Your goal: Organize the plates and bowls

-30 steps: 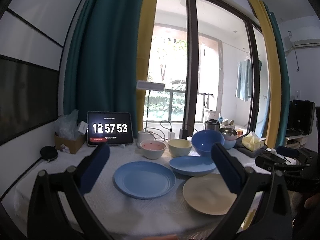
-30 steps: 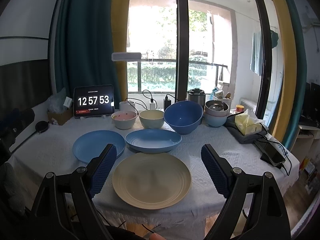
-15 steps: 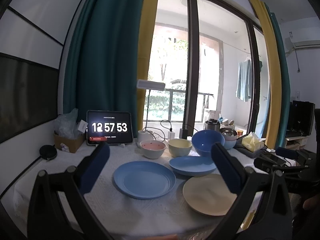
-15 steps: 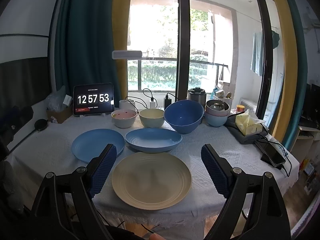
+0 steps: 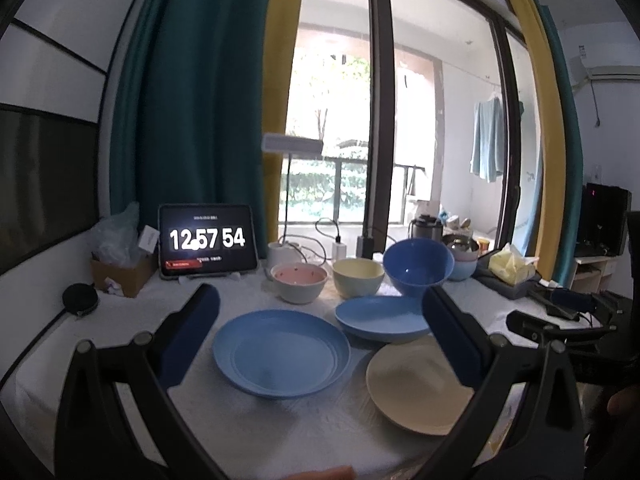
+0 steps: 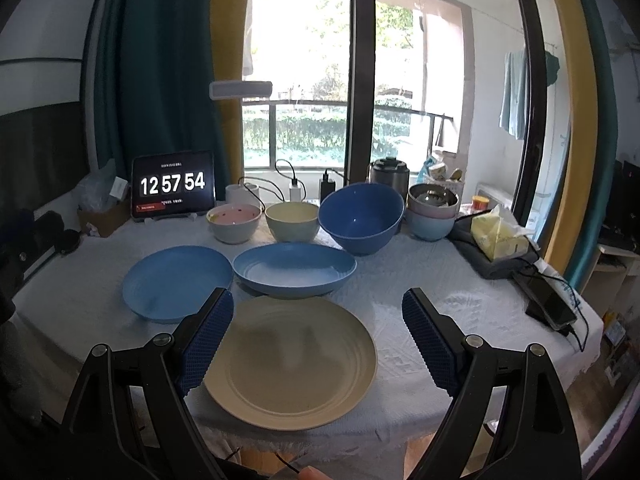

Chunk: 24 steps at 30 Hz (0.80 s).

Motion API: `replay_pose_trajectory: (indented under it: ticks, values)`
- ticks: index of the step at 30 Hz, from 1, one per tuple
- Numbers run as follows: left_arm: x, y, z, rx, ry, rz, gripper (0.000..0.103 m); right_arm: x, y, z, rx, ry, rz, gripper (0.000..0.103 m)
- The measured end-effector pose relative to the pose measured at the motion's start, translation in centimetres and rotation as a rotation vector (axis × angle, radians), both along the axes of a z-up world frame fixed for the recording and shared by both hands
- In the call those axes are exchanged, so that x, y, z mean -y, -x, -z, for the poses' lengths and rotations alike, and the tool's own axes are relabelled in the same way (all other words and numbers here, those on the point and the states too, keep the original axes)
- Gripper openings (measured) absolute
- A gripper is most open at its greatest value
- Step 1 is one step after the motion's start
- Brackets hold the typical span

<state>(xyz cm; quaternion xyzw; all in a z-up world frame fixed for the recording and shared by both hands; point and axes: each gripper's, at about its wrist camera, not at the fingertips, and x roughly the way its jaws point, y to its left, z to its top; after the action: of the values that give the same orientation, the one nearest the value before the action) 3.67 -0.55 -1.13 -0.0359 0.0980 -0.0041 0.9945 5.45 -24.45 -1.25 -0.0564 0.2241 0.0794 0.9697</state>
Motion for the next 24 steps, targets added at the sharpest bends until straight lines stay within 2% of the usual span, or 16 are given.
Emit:
replay_pose_trajectory:
  ticks: [10,24]
  values:
    - [1.0,-5.6,0.8,-0.116,0.022,0.03,0.102,0.5,-3.8,0.7,-0.02,0.004,-0.015,0.088]
    - [3.7,-13.3,3.1,-0.278,0.008,0.032,0.102,3.6,-11.7,2.7,-0.108,-0.02,0.007,0.085]
